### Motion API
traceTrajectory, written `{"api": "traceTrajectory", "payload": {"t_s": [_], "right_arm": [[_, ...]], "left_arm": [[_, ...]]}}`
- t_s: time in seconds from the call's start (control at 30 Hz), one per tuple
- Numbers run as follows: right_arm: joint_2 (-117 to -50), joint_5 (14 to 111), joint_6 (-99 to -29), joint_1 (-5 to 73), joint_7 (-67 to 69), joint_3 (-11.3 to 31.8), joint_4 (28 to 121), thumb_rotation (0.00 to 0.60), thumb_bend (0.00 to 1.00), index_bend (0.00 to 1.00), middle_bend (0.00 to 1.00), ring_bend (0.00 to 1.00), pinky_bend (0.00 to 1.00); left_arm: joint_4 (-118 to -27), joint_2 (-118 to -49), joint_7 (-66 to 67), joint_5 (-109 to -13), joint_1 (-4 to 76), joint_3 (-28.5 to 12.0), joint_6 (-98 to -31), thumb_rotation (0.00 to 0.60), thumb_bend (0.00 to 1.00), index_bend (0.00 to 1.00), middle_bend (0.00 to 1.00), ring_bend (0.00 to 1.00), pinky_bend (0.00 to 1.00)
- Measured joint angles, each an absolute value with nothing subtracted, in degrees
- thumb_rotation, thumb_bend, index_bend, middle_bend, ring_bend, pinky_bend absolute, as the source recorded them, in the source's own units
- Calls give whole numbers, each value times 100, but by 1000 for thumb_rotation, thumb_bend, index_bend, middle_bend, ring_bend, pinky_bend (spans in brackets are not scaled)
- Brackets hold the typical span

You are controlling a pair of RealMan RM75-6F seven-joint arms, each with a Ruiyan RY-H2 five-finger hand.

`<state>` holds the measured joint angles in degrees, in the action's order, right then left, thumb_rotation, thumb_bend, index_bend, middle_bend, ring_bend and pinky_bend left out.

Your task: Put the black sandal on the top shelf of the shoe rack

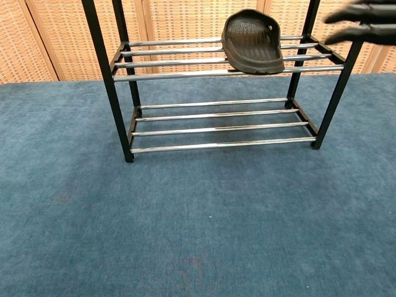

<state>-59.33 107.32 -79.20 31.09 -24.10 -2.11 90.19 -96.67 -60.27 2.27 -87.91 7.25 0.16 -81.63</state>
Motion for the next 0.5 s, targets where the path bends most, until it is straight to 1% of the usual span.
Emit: {"api": "traceTrajectory", "payload": {"t_s": [0.17,0.3,0.5], "right_arm": [[-6275,10002,-8205,2358,-2113,-380,8842,600,0,0,0,0,0],[-6475,9271,-8396,1790,-1490,-432,8917,600,0,0,0,0,0],[-6674,8902,-8880,1170,-644,-400,9088,600,0,0,0,0,0]], "left_arm": [[-9562,-6176,311,-8950,679,5,-8391,600,178,0,0,0,0],[-9506,-6277,436,-9004,646,2,-8472,600,178,0,0,0,0],[-9509,-6391,716,-9029,613,11,-8520,600,177,0,0,0,0]]}}
